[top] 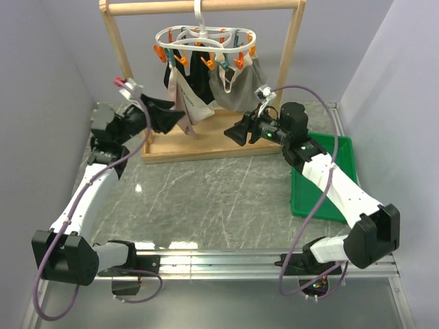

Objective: Clip the underwear to the hanger

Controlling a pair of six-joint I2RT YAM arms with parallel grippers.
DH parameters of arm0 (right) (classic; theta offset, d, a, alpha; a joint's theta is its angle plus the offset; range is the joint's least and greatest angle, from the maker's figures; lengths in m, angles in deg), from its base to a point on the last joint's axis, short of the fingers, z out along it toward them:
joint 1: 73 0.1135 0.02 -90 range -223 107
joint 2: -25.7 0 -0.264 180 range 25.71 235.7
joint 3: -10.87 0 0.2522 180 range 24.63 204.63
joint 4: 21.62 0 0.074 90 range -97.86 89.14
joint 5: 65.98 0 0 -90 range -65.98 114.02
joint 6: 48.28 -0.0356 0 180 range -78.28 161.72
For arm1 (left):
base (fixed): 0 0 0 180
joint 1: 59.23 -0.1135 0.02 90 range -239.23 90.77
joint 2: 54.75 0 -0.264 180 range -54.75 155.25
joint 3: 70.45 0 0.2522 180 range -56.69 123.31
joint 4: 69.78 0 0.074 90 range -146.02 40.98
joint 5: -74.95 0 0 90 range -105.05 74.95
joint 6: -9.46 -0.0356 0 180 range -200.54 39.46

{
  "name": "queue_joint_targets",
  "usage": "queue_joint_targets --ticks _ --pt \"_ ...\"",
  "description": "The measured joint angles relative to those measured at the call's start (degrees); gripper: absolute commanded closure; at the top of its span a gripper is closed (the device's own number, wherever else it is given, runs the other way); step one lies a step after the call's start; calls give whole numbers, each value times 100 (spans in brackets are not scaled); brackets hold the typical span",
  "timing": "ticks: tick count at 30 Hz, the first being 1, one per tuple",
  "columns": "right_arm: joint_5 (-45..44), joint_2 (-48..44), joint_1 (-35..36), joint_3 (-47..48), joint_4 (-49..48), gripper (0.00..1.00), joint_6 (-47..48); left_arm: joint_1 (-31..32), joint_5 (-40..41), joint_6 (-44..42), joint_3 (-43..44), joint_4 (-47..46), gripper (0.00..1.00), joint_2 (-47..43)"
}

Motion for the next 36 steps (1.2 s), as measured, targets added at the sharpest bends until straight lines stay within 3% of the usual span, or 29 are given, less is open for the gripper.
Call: queue_joint_targets --ticks 5,11,21,36 --pt "-273 -262 0 251 -4 24 363 966 319 -831 151 -516 34 319" --pt "-678 -151 -17 1283 74 20 678 1534 861 -1331 883 -1325 35 1360" --pt "-697 214 -46 2387 2 25 726 1882 2028 -1871 1665 -1864 40 2518" --pt "-654 745 -76 2583 -149 32 -122 1880 2288 -1823 2221 -2269 52 3036"
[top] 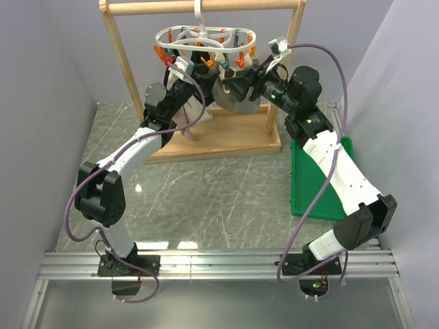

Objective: Clip the underwear to the hanger

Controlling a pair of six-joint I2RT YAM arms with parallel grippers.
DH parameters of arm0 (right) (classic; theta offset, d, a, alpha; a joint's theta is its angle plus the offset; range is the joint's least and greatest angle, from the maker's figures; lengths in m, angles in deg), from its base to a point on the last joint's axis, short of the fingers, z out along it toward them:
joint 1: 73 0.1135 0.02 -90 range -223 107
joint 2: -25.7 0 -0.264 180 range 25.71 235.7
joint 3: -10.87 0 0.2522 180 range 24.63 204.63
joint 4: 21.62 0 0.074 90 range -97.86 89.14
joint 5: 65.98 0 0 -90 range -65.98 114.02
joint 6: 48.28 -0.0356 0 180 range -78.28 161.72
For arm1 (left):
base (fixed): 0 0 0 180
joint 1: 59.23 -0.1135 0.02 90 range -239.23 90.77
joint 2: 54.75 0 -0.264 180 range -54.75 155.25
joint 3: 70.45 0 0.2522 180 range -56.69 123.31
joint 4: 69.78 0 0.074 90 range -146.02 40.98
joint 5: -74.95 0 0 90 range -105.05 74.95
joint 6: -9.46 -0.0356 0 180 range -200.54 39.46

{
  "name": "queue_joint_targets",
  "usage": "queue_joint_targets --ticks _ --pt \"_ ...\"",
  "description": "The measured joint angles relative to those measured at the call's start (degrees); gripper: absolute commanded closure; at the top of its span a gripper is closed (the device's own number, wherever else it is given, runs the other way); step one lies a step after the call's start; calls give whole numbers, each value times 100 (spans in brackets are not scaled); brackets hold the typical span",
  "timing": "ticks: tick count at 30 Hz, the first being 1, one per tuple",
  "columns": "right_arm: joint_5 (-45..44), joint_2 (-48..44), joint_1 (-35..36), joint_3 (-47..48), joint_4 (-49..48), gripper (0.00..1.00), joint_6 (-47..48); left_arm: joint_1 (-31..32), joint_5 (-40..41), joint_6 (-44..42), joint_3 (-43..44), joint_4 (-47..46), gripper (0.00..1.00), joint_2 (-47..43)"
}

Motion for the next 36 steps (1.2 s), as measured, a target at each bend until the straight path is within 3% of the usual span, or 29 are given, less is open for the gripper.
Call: queue_joint_targets --ticks 4,11,18,24,36 --pt "2 9 0 37 -166 32 -173 28 2 17 184 -13 58 146" --pt "-131 144 0 229 -330 37 -332 101 4 63 321 -50 78 256" --pt "-673 391 50 562 -284 41 -396 101 7 63 321 -44 91 254" --pt "-1047 428 153 691 -260 42 -378 101 7 44 317 90 97 162" --pt "-1399 588 433 870 -109 43 -11 101 0 -52 315 302 99 37"
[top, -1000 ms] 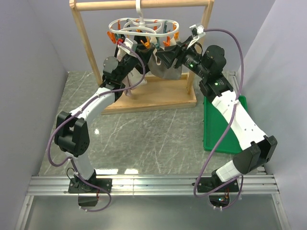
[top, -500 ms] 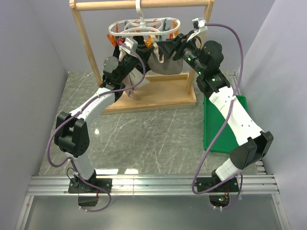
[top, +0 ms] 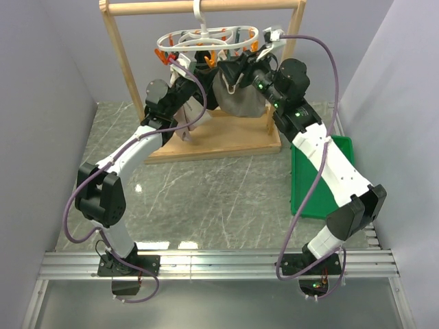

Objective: Clip the underwear to the hanger

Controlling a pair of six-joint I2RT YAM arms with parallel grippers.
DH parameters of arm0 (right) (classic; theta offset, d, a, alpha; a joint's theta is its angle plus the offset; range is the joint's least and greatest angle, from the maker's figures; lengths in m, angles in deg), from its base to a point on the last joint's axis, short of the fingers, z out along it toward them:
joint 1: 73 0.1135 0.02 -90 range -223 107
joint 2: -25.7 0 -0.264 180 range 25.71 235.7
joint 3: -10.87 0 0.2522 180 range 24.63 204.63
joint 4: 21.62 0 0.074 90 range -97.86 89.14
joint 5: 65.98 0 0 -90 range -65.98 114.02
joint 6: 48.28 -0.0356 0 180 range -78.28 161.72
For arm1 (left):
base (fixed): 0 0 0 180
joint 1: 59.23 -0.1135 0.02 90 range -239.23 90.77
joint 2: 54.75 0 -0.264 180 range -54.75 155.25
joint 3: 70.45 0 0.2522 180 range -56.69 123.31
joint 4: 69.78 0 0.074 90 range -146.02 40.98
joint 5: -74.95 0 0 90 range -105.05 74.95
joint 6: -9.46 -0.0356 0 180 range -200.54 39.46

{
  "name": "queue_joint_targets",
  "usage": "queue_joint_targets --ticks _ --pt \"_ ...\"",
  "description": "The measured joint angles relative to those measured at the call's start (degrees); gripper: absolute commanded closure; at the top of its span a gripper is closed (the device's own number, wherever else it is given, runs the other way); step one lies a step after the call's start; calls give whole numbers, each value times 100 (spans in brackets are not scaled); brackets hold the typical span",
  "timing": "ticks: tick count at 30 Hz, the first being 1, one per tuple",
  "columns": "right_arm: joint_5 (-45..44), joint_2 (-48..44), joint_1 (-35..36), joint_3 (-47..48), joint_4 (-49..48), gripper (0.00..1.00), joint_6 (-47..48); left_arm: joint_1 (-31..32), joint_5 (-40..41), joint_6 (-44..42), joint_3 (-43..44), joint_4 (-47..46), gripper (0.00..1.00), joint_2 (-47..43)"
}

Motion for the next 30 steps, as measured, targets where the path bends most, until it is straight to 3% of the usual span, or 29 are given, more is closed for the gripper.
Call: queue_joint_targets --ticks 10,18,30 --pt "-17 0 361 90 35 32 494 0 -20 -109 -35 149 100 -129" --pt "-109 459 363 758 81 31 468 -2 -87 -122 -52 166 99 -160" --pt "-280 726 356 793 116 31 317 -24 -175 -122 -52 315 100 -160"
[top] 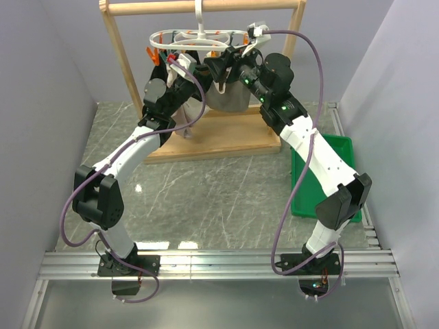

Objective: Clip the underwear to the hanger

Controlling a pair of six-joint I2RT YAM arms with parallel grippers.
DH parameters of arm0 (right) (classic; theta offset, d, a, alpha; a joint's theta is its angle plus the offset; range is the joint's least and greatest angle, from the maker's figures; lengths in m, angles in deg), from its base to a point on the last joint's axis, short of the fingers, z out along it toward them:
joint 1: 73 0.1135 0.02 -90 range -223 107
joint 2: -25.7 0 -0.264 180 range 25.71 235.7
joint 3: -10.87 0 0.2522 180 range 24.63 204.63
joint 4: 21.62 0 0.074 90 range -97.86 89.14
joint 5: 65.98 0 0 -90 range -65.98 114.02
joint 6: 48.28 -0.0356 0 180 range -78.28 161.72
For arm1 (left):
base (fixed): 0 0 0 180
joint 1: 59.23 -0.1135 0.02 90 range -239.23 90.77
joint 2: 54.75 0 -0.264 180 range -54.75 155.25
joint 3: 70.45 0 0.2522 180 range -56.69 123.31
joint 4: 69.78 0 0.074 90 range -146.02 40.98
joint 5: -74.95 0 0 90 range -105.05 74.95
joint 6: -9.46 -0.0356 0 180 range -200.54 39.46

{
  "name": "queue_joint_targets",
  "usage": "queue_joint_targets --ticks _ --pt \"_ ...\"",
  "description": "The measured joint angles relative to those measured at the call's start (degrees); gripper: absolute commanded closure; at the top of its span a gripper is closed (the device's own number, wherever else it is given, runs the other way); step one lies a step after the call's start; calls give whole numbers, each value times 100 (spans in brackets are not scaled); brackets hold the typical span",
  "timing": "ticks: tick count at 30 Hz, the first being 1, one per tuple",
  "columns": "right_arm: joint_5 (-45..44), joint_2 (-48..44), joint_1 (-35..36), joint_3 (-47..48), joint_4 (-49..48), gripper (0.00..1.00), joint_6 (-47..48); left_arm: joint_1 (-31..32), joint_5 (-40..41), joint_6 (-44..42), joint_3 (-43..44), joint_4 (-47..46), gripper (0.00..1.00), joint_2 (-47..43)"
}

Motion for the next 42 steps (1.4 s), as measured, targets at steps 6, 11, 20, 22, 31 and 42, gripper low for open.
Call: queue_joint_targets --ticks 6,11,20,22,31,42 --pt "-22 -2 0 -17 -15 30 9 -4 -39 0 0 17 100 0" --pt "-74 -181 24 -356 -151 30 98 -11 -44 2 0 42 100 0" --pt "-61 -704 245 -459 -9 30 201 -15 -85 4 0 28 100 -55" --pt "-74 -798 269 -452 52 28 199 -15 -87 7 2 28 100 -70" --pt "-706 -815 507 -415 284 24 638 -15 -90 13 2 79 100 -74" --pt "-302 -745 514 -391 378 34 400 -33 -162 61 4 107 100 -74"
